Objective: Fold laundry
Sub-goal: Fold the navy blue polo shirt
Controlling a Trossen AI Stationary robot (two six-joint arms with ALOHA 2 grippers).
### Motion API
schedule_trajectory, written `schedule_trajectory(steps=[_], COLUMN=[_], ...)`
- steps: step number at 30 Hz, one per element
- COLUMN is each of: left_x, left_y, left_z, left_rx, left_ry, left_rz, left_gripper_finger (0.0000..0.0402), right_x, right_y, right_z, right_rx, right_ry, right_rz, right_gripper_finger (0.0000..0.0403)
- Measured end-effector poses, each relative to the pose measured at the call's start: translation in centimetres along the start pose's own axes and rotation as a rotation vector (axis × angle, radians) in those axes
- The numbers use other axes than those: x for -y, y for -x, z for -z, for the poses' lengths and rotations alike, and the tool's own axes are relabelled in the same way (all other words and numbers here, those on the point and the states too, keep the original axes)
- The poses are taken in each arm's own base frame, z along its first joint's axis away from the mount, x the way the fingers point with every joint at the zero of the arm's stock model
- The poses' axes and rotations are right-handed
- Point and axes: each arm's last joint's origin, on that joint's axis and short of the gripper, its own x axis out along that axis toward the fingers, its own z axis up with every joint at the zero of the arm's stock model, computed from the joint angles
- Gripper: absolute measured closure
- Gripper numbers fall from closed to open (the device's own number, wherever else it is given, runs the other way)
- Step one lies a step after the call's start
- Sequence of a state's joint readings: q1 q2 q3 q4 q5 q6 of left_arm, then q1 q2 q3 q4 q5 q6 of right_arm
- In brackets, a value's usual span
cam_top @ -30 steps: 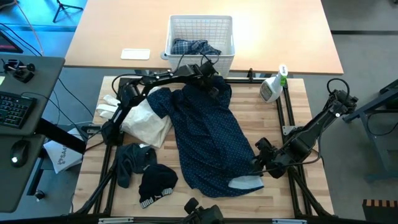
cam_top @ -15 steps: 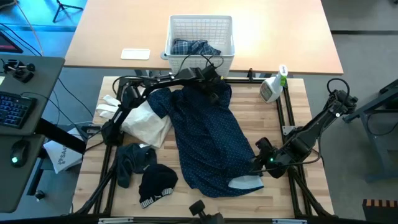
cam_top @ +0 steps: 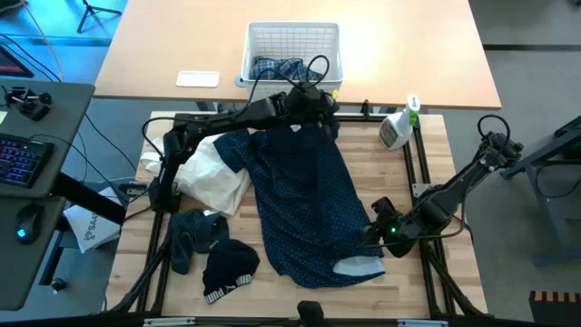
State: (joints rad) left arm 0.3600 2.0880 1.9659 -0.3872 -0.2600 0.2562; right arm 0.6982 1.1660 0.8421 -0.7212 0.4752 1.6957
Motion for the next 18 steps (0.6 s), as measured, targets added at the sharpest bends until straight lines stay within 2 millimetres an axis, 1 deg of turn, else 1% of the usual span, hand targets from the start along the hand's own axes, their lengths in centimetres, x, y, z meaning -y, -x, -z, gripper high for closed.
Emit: schedule_trajectory(steps=[4, 9, 11, 13, 15, 18], left_x=[-0.4, -1.8, -2.4, -2.9, -3.0, -2.9], left_y=[-1.3, -1.0, -1.0, -1.2, -1.6, -1.7], left_z=[0.7, 0.0, 0.1, 0.7, 1.4, 2.5], left_rx=[-0.025, 0.012, 0.013, -0.023, -0.073, -0.154], left_ry=[-0.066, -0.064, -0.057, -0.053, -0.042, -0.027], left_rz=[-0.101, -0.262, -0.259, -0.229, -0.198, -0.145], left_gripper_finger=[0.0401, 0.0401, 0.0401, 0.0401, 0.0401, 0.0401], right_x=[0.0, 0.0, 0.0, 0.0, 0.0, 0.1], right_y=[0.0, -0.1, -0.3, -0.8, -1.5, -2.8], right_z=[-0.1, -0.1, 0.0, 0.3, 0.6, 1.5], right_rx=[0.010, 0.016, 0.018, 0.019, 0.017, -0.033], right_ry=[-0.007, -0.017, -0.003, 0.015, 0.030, 0.055], right_rz=[0.001, -0.001, 0.010, 0.032, 0.060, 0.122], right_gripper_finger=[0.0197, 0.0197, 0.0197, 0.0197, 0.0197, 0.0197])
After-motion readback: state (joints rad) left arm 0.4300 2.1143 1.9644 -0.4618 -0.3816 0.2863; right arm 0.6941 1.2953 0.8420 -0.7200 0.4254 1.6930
